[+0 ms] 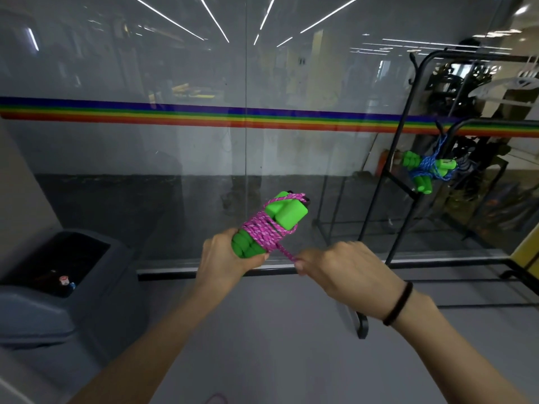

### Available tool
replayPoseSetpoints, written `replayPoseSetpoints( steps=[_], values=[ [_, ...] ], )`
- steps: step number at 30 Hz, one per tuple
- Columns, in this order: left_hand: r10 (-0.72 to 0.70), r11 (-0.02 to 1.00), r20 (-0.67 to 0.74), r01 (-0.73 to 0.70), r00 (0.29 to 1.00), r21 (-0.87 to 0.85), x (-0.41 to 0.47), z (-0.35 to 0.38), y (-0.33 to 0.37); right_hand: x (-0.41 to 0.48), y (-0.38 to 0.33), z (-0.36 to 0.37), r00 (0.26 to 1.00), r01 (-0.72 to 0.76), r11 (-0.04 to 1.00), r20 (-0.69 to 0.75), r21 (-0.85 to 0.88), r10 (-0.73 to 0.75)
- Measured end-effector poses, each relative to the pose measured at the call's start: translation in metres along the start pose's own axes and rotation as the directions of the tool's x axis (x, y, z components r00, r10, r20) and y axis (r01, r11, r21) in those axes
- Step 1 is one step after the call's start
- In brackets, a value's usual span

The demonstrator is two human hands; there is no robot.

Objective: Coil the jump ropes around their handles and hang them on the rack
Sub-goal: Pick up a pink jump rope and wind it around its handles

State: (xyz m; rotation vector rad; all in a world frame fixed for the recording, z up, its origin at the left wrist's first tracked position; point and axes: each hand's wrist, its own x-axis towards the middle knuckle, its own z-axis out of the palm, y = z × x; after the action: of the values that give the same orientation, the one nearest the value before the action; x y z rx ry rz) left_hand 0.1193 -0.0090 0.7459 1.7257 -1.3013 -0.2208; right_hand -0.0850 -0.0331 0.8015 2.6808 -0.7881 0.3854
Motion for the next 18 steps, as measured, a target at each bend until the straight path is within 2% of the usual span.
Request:
replayPoseSetpoints(
  steps=[2, 9, 11, 12, 13, 14, 15, 16, 17, 18],
  values=[
    [0.029, 0.998, 0.017, -0.03, 0.999, 0.058, -0.001, 0.0, 0.006, 0.004, 0.005, -0.013, 0.999, -0.015, 0.995, 0.049, 0.096, 0.01],
    [0.131, 0.968, 0.167, -0.162, 0.977, 0.189, -0.019, -0.001, 0.03, 0.026, 0.03, -0.034, 1.0, -0.012, 0.944, 0.03, 0.331, 0.003],
    [0.172, 0.97, 0.234, -0.206, 0.957, 0.131, -0.024, -0.002, 0.032, 0.032, 0.034, -0.031, 0.998, -0.053, 0.919, 0.005, 0.391, 0.055],
    [0.187, 0.979, 0.287, -0.203, 0.94, 0.028, -0.027, -0.001, 0.033, 0.033, 0.034, -0.028, 0.996, -0.076, 0.905, -0.006, 0.42, 0.086],
    [0.181, 0.981, 0.349, -0.145, 0.919, -0.128, -0.03, 0.002, 0.033, 0.034, 0.033, -0.024, 0.994, -0.093, 0.893, -0.011, 0.44, 0.109],
    [0.139, 0.946, 0.429, 0.007, 0.893, -0.323, -0.033, 0.003, 0.035, 0.035, 0.031, -0.02, 0.993, -0.099, 0.888, -0.014, 0.45, 0.118],
    [0.076, 0.842, 0.516, 0.222, 0.853, -0.492, -0.034, 0.003, 0.037, 0.035, 0.029, -0.017, 0.993, -0.092, 0.886, -0.023, 0.455, 0.115],
    [0.011, 0.697, 0.607, 0.429, 0.794, -0.574, -0.034, 0.004, 0.038, 0.035, 0.026, -0.014, 0.993, -0.082, 0.882, -0.037, 0.465, 0.112],
    [-0.038, 0.557, 0.685, 0.585, 0.727, -0.59, -0.033, 0.005, 0.037, 0.036, 0.025, -0.012, 0.992, -0.078, 0.872, -0.05, 0.484, 0.116],
    [-0.054, 0.447, 0.738, 0.677, 0.673, -0.585, -0.033, 0.004, 0.035, 0.036, 0.024, -0.011, 0.991, -0.078, 0.86, -0.058, 0.505, 0.124]
  ],
)
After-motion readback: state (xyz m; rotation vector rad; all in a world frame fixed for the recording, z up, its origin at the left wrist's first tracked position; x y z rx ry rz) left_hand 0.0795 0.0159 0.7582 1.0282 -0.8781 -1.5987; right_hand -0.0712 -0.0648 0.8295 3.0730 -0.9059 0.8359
